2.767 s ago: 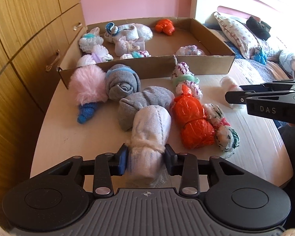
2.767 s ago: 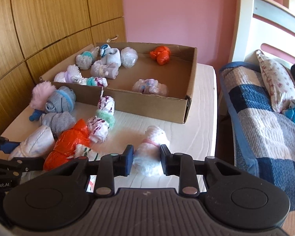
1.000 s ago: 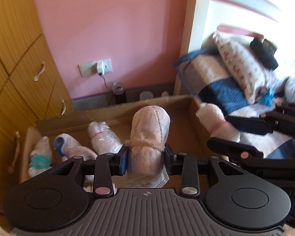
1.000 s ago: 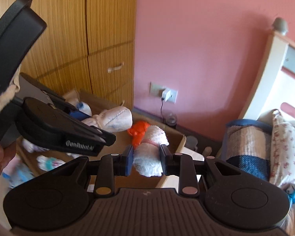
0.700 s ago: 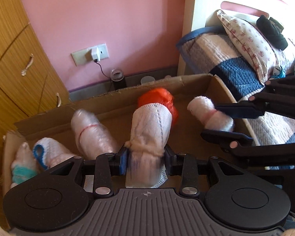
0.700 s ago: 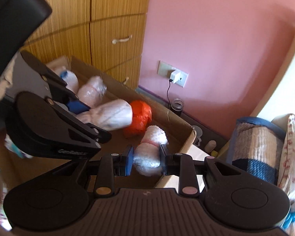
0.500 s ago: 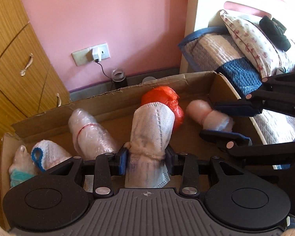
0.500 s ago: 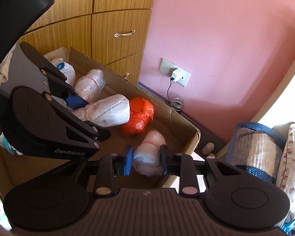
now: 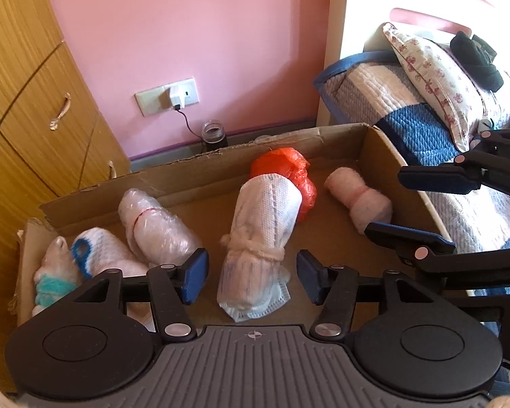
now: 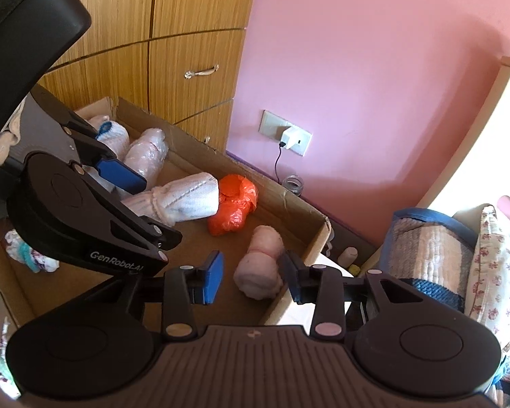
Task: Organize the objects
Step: 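Open both grippers to release the socks in the box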
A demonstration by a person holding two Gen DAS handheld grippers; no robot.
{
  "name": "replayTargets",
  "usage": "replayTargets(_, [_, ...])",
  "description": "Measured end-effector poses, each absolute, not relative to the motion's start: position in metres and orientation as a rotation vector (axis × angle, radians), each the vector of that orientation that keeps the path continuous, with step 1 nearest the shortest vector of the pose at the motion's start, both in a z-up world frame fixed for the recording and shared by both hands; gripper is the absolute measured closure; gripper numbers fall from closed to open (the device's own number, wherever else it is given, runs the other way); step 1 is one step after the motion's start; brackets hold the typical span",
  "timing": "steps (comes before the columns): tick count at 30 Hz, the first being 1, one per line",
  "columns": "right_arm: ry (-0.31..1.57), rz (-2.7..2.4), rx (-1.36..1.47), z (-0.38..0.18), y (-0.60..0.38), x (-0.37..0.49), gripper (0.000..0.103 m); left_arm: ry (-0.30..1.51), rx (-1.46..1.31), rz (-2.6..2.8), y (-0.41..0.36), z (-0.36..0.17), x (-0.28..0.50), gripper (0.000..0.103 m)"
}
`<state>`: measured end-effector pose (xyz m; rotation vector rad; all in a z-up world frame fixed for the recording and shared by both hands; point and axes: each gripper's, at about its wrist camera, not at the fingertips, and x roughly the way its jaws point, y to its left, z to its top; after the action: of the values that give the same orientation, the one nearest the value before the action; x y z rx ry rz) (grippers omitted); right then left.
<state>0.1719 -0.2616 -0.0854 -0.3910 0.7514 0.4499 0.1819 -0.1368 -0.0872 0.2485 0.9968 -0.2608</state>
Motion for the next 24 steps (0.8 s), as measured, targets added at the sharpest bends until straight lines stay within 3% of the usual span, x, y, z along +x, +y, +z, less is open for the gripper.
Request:
replayTargets(5, [0.746,0.446,-0.391,-0.076,-0.264,0.169,0.062,0.979,0.243,-0.262,-0.135,-0.074,0.171,0.031])
replayTargets(24, [0.693,0.437,-0.329,-0.032,-0.252,0.091,0.059,0.909,0.197,-0.218,-0.082,-0.022,0.085,0.028])
